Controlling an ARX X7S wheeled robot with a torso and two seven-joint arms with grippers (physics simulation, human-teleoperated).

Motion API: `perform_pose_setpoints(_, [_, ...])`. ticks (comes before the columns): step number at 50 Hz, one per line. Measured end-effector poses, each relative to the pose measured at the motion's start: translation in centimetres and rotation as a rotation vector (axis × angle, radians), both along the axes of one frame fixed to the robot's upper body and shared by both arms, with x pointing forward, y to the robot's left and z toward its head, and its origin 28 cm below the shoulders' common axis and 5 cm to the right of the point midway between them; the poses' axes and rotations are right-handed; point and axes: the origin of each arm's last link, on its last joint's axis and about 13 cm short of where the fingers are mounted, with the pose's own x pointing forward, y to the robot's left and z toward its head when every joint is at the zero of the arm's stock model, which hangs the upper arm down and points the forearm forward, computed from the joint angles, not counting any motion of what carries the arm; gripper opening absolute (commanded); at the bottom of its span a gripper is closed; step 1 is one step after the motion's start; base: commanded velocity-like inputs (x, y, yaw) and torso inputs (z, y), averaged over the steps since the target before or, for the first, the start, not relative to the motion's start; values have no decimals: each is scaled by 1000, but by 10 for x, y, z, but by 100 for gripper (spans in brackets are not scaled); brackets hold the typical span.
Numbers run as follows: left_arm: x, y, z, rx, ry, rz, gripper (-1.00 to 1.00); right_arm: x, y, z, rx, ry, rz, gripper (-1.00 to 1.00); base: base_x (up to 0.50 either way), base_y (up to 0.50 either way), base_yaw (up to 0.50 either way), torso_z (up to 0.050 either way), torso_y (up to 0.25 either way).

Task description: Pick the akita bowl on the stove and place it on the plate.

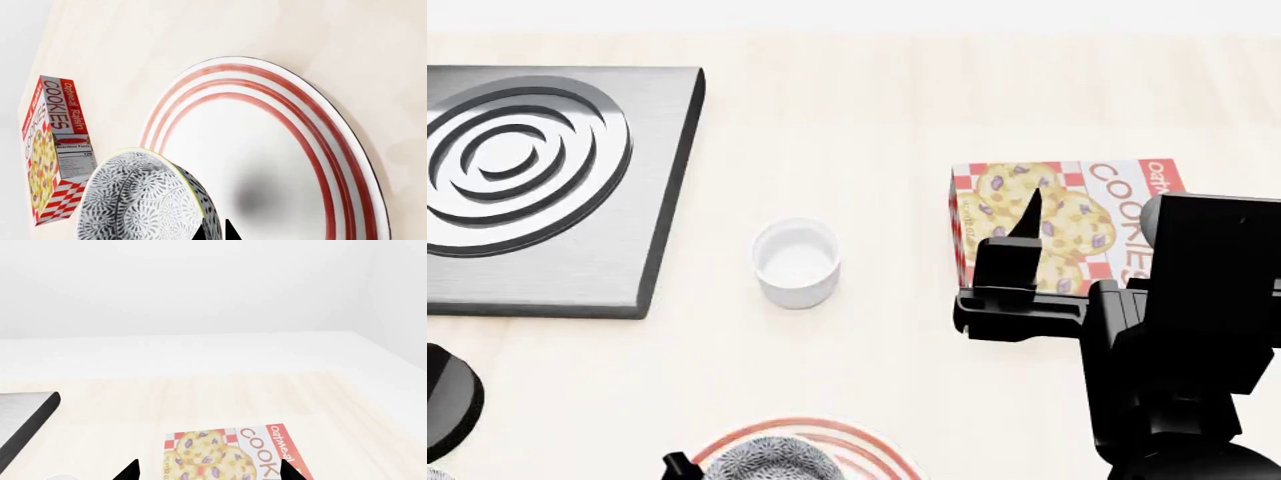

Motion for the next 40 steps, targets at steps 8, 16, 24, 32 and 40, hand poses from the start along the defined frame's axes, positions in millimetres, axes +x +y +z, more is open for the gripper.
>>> perform_pose_setpoints(8, [1, -1, -2, -5, -3, 1, -100, 0, 0, 0, 0, 0, 0, 100, 0, 0, 0, 2, 0])
perform_pose_setpoints(16, [1, -1, -4, -7, -5, 1, -100, 0, 0, 0, 0, 0, 0, 100, 0, 0, 0, 0, 1])
perform_pose_setpoints(24, [1, -2, -5, -11, -8, 0, -100, 0, 0, 0, 0, 0, 0, 100, 0, 0, 0, 0, 0])
perform_pose_setpoints(32, [2, -3, -4, -28, -12, 1, -100, 0, 0, 0, 0, 0, 0, 100, 0, 0, 0, 0, 0])
perform_pose_setpoints(40, [3, -5, -4, -42, -17, 2, -100, 0, 0, 0, 0, 0, 0, 100, 0, 0, 0, 0, 0])
